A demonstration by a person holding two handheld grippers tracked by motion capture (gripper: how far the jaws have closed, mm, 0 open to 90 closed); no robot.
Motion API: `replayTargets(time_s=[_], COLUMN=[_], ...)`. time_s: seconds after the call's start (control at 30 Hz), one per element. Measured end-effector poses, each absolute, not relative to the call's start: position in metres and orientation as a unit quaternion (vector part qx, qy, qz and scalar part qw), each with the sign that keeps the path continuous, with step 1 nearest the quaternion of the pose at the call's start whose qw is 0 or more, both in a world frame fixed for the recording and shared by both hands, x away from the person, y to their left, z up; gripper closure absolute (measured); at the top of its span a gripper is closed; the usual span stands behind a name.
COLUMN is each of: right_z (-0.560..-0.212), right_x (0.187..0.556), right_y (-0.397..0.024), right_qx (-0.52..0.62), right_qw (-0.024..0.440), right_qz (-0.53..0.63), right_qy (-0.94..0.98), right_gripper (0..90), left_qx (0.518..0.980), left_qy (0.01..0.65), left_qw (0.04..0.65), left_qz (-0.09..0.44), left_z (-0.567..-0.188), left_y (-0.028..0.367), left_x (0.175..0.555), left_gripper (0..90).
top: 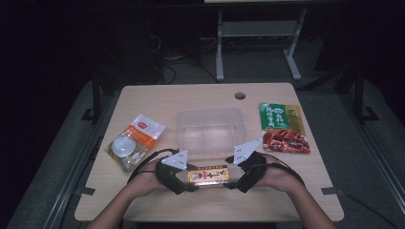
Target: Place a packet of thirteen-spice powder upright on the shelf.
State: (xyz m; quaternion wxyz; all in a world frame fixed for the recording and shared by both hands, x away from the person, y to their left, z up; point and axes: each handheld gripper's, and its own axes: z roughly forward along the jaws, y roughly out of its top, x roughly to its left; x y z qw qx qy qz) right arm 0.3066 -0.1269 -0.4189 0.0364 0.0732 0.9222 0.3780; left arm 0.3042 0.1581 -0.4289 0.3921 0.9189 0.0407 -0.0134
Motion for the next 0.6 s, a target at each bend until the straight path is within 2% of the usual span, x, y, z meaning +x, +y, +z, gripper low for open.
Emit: replayTargets(time_s=[0.27,0.6], right_z=[-0.424,-0.442], right_x=[0.292,0.263], right_y=[-0.153,-0.17], right_qx=[0.13,0.197], right_qw=[0.047,0.052], right_qz=[0.395,0.389], right_qy=[0.908,0.898], right_gripper=[15.4,15.6], left_qx=[0.928,0.925], left_qy=[0.041,0.06], left_qw=[0.37,0.374], left_qz=[0.0,0.005], left_z=[-0.421,-0.407], left_y=[0.159,0.16], left_x=[0.315,0.333], left_gripper=[31.7,31.7])
